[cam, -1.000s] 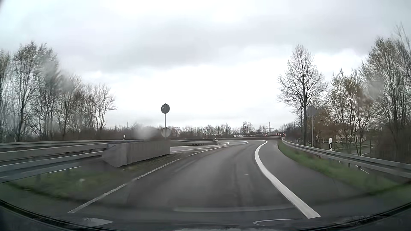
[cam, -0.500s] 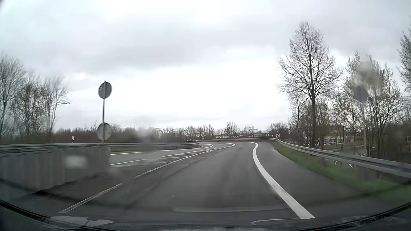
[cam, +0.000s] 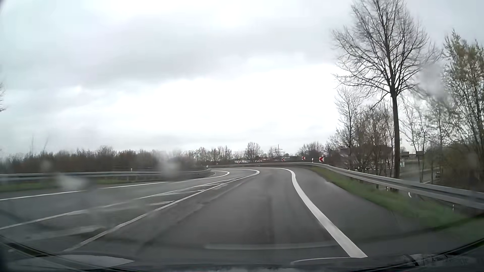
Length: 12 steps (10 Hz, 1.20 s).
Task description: Follow the waypoints while adhering to traffic rules and regulations
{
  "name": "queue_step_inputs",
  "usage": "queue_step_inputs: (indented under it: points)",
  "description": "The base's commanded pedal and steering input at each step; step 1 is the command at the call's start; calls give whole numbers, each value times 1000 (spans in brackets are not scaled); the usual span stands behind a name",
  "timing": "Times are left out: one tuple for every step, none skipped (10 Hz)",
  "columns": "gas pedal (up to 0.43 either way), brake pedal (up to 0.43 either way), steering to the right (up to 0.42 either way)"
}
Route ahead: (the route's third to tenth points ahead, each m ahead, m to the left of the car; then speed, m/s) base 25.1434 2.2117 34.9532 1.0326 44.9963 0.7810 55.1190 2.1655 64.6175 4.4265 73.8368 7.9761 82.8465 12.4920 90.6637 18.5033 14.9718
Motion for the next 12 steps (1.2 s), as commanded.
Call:
queue_step_inputs:
  points:
    - [0,0,44]
    - [0,0,41]
    - [0,0,38]
    - [0,0,33]
    - [0,0,29]
    - [0,0,26]
    - [0,0,21]
    - [0,0,17]
    - [0,0,16]
    - [0,0,16]
    - [8,0,16]
    - [39,0,16]
